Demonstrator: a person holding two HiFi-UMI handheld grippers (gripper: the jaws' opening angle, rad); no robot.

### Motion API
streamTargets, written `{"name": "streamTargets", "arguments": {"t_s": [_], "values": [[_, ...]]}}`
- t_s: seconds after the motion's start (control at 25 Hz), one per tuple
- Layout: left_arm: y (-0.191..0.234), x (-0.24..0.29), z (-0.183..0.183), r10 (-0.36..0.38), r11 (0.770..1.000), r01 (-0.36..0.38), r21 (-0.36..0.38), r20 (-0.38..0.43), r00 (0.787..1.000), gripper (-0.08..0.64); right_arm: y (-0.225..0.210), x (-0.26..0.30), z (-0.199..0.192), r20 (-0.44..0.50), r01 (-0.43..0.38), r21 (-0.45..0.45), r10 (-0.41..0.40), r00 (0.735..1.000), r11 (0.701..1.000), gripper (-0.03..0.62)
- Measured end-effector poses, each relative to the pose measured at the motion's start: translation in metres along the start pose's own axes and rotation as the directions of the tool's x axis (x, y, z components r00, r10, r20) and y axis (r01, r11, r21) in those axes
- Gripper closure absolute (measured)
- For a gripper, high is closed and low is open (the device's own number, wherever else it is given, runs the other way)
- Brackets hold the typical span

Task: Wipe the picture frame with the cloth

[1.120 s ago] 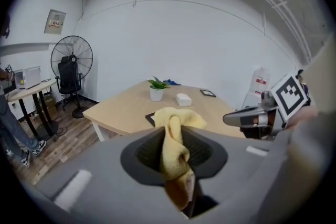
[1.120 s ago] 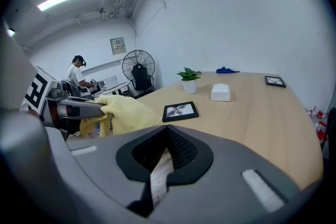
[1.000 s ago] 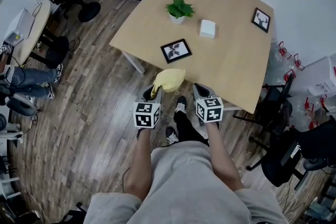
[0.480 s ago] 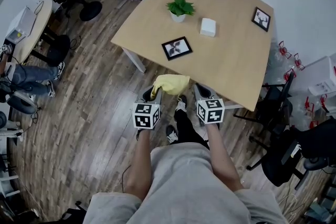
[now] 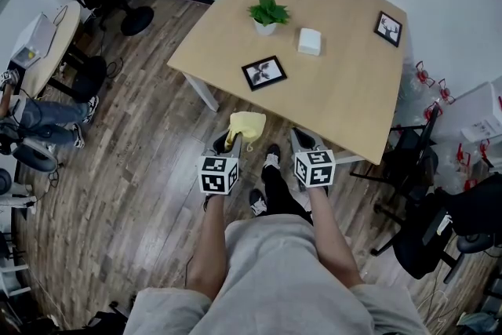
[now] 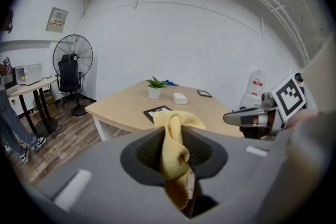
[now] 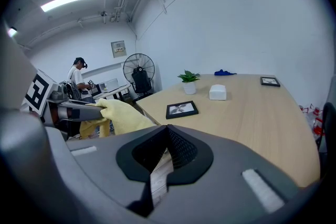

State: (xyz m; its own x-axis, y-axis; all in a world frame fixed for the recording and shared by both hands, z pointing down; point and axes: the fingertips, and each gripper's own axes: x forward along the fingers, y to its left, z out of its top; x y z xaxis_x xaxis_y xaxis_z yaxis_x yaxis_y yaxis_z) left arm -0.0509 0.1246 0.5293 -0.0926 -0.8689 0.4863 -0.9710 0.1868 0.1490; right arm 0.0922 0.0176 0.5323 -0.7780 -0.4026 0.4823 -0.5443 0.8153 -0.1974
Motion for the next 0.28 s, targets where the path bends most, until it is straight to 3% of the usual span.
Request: {"name": "streamTargets", "arguments": {"t_s": [0.28], "values": [[-0.0120,-0.0017,-0.0034,-0.020,1.000,0.020,0.013,-0.008,1.000,0.428,0.0007,-0.0088,-0.0005,0.013,0.012,-0.003,-0.012,1.000,1.000,0.591]]}}
